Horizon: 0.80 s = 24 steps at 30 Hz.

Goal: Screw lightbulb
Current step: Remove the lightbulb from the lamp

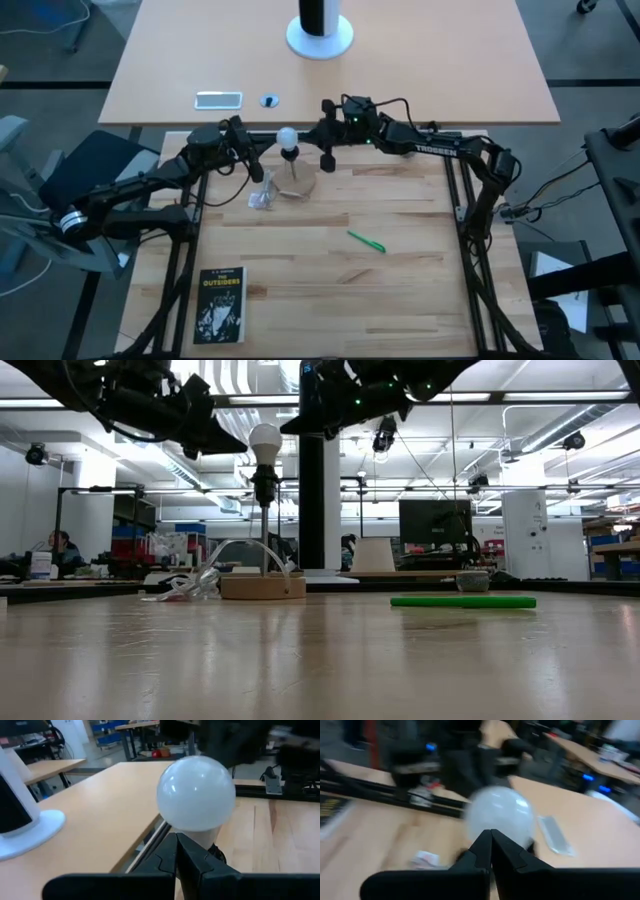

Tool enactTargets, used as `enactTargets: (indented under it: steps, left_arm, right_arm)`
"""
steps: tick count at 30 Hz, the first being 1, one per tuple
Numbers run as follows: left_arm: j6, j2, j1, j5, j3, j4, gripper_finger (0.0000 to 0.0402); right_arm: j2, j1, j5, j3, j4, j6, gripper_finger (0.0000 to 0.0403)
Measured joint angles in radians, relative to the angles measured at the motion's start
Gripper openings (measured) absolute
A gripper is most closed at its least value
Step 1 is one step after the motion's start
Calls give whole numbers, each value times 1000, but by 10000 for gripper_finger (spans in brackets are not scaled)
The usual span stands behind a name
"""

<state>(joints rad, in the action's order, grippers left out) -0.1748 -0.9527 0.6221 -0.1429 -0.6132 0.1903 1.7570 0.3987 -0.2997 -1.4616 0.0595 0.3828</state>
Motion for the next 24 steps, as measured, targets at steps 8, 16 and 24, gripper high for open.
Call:
enactTargets:
  steps: [8, 16, 24]
  left_arm:
    - [-10, -5, 0, 1, 0, 3, 0]
    - [-10, -8, 0, 2, 0, 4, 0]
    - [-8, -8, 0, -38, 0, 7, 0]
  right_arm:
    - [41, 1, -57, 3, 3, -16, 0]
    - [45, 2, -31, 3, 47, -16, 0]
    - [45, 11, -4, 3, 51, -16, 0]
